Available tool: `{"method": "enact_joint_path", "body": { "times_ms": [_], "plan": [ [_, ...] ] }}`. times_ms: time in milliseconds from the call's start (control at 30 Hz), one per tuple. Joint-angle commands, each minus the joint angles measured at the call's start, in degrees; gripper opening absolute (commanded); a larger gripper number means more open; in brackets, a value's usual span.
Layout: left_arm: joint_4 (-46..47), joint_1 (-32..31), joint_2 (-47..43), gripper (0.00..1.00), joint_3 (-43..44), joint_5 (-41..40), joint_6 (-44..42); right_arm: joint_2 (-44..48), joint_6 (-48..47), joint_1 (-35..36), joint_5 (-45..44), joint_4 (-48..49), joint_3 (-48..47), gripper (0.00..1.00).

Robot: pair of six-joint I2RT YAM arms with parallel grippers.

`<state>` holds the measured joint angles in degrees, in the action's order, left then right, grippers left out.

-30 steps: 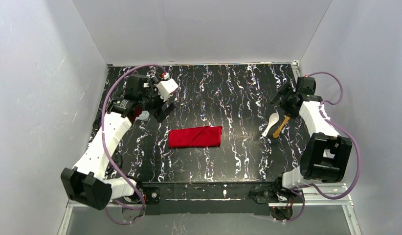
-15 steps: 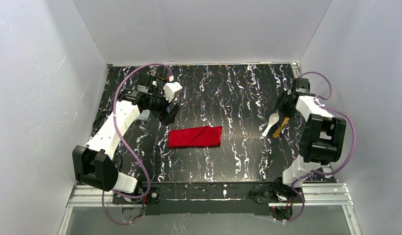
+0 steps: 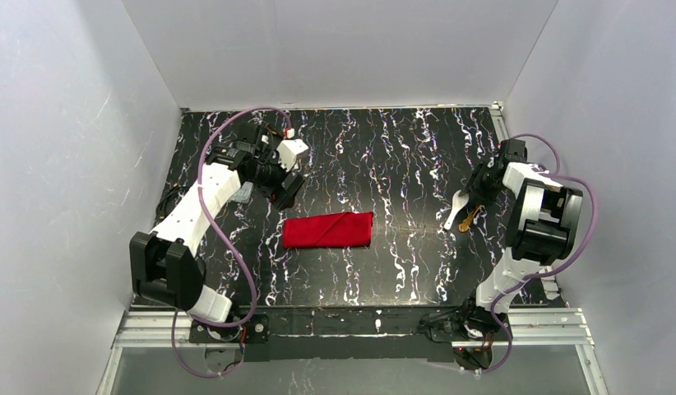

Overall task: Fold the napkin into a case and place the utensils inside
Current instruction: Pick up the spoon from the corner of the board, then pass from the right arm to the left

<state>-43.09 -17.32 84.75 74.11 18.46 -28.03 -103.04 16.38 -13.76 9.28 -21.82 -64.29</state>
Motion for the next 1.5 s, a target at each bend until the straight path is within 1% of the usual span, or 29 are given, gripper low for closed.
{"method": "enact_joint_path", "body": {
  "times_ms": [0,167,433,567,700,733,800,933,1000,1033,1133,1233,1300,1400,1467],
  "plan": [
    [-2.2,0.1,0.7,0.91,3.3,-1.2,0.2,-0.5,1.0,0.0,1.0,2.0,0.0,0.52],
    [-2.4,0.0,1.1,0.90,3.9,-1.8,0.3,0.3,2.5,0.0,0.3,3.2,1.1,0.42],
    [-2.7,0.1,1.0,0.89,3.9,-2.6,-0.1,5.7,7.4,0.1,-1.5,7.3,6.3,0.16],
    [-2.8,0.0,0.9,0.89,3.9,-2.5,-0.2,10.6,10.1,0.4,-3.0,8.7,9.9,0.01],
    [-3.3,0.1,0.9,0.88,3.3,-1.1,-0.2,17.3,12.5,1.7,-4.8,8.6,12.3,0.01],
    [-3.3,0.0,0.9,0.86,3.1,-0.8,-0.3,19.0,13.0,2.1,-5.1,8.0,12.5,0.01],
    [-3.5,0.0,1.3,0.80,2.6,-0.7,-0.6,22.4,13.8,3.6,-5.0,6.3,12.7,0.01],
    [-4.3,0.0,2.3,0.69,1.8,-0.6,-0.8,29.7,16.4,9.7,-6.5,1.5,12.9,0.01],
    [-4.4,0.0,2.5,0.68,0.7,-0.1,-0.8,33.3,19.2,13.3,-6.5,0.3,14.3,0.01],
    [-4.3,0.0,2.5,0.67,0.0,0.1,-0.9,34.4,20.9,16.9,-7.6,-0.7,14.6,0.01],
    [-3.7,0.0,3.0,0.67,-2.1,0.3,-0.7,35.8,26.5,26.5,-14.3,-3.0,14.5,0.01],
    [-2.8,0.1,3.8,0.67,-4.2,1.0,-0.1,34.8,32.1,35.0,-19.6,-2.7,13.7,0.01],
    [-1.7,0.1,4.5,0.67,-5.4,0.8,0.6,33.0,34.2,40.5,-23.9,-2.8,12.3,0.01],
    [-0.7,0.1,5.7,0.66,-6.9,0.8,1.2,27.8,35.8,47.7,-28.6,-2.6,9.9,0.01],
    [0.4,0.1,6.2,0.66,-8.2,0.7,2.2,24.3,37.4,51.3,-31.8,-3.3,8.1,0.01]
  ]
}}
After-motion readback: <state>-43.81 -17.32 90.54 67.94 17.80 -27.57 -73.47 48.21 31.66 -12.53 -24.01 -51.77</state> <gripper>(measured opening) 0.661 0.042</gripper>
